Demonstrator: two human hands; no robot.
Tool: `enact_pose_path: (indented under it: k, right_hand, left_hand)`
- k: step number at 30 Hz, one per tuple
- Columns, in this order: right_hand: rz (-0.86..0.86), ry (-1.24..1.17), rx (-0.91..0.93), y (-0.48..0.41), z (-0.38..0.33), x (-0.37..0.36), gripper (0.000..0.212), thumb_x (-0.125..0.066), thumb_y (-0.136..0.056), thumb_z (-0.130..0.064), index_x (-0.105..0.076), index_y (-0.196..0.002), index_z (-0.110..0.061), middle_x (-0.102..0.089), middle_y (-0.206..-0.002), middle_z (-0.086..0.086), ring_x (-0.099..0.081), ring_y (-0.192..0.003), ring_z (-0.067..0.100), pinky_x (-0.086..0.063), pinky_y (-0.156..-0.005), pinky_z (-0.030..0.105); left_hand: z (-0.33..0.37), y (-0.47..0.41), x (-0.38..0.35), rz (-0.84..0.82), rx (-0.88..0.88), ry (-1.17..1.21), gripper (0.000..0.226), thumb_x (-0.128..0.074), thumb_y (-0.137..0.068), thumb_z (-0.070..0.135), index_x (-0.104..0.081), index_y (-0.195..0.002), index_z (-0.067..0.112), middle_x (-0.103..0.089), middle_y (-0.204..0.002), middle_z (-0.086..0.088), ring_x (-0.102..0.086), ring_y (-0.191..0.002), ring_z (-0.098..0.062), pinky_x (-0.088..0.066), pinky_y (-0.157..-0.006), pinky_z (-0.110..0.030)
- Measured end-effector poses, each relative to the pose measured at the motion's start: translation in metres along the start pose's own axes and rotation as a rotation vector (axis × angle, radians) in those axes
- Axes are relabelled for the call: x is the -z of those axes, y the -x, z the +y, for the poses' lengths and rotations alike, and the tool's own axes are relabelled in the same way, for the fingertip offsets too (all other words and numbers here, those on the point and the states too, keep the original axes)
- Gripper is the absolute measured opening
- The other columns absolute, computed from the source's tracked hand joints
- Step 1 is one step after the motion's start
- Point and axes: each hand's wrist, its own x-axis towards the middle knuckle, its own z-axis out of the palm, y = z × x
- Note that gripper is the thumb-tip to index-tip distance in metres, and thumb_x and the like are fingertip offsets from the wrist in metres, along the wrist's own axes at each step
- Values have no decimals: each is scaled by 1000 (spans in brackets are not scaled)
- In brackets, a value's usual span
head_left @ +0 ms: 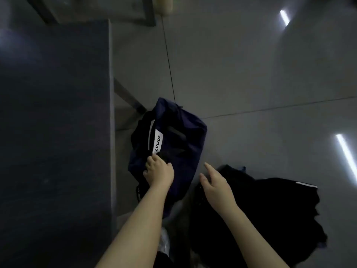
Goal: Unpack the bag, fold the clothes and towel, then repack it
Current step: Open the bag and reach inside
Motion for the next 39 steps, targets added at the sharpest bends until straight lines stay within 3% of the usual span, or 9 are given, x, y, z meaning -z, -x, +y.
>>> enact_pose_path:
  k: [8, 11, 13, 15, 18, 23, 28, 32, 39]
  right_hand:
    - [-26, 79, 68, -81, 34, -34, 53, -42, -99, -37, -31, -148, -19, -39, -149, -1, -37, -135, 17, -32, -105, 29]
    - [-5, 67, 89, -106, 42, -44, 53, -43, -99, -36, -31, -148, -18, -39, -149, 0, -36, -136, 17, -31, -107, 29]
    - [-8, 52, 89, -117, 44, -50, 52, -43, -99, -36, -31, -147, -19, -39, -149, 0, -35, -137, 17, -31, -109, 31]
    - [-6, 47, 94, -126, 47, -56, 52, -43, -99, -36, -31, -147, -19, -39, -149, 0, -36, -137, 17, -31, -108, 30]
    - [-15, 68, 106, -131, 49, -61, 52, -43, -99, -36, -32, -147, -20, -41, -148, -1, -38, -135, 17, -33, -107, 30]
    - [-23, 53, 89, -117, 40, -50, 50, -43, -100, -35, -34, -146, -19, -43, -146, 1, -39, -134, 18, -35, -107, 32]
    - [12, 26, 80, -77, 11, -6, 48, -42, -101, -30, -35, -145, -14, -43, -146, 3, -39, -134, 18, -33, -106, 29]
    - [54, -8, 83, -47, -19, 43, 47, -41, -101, -29, -36, -145, -15, -43, -146, 2, -38, -135, 16, -31, -107, 29]
    - [124, -77, 78, 12, -82, 130, 45, -43, -100, -28, -40, -143, -13, -49, -140, 6, -44, -130, 18, -36, -107, 32]
  left_hand:
    - [-4, -93, -34, 91, 81, 8, 72, -53, -93, 28, -14, -147, 2, -23, -151, -13, -31, -135, -29, -31, -107, -46]
    - [-9, -123, -38, 117, 95, 9, 73, -58, -92, 29, -17, -147, 4, -30, -148, -13, -37, -131, -30, -33, -104, -46]
    - [-15, -138, -42, 120, 113, -4, 65, -62, -90, 29, -31, -141, 4, -42, -141, -13, -42, -127, -30, -35, -100, -44]
    - [-21, -151, -44, 112, 112, -27, 40, -62, -90, 27, -51, -123, 7, -56, -126, -12, -49, -118, -30, -35, -96, -41]
    - [-22, -158, -44, 123, 98, -74, 21, -57, -94, 26, -61, -105, 9, -63, -113, -12, -52, -110, -29, -34, -94, -39]
    - [-4, -133, -33, 121, 20, 6, 26, -48, -97, 32, -61, -100, 10, -61, -111, -11, -46, -115, -30, -32, -95, -39]
    - [33, -86, -2, 92, -92, 178, 30, -43, -98, 32, -44, -75, 14, -58, -89, -7, -54, -95, -34, -31, -74, -35]
    - [68, -40, 37, 88, -195, 344, 31, -46, -97, 26, -44, -71, 9, -57, -83, -9, -59, -84, -34, -48, -75, -41]
    - [122, 51, 142, 82, -268, 378, 30, -44, -97, 30, -56, -86, 4, -56, -85, -6, -53, -80, -26, -40, -68, -34]
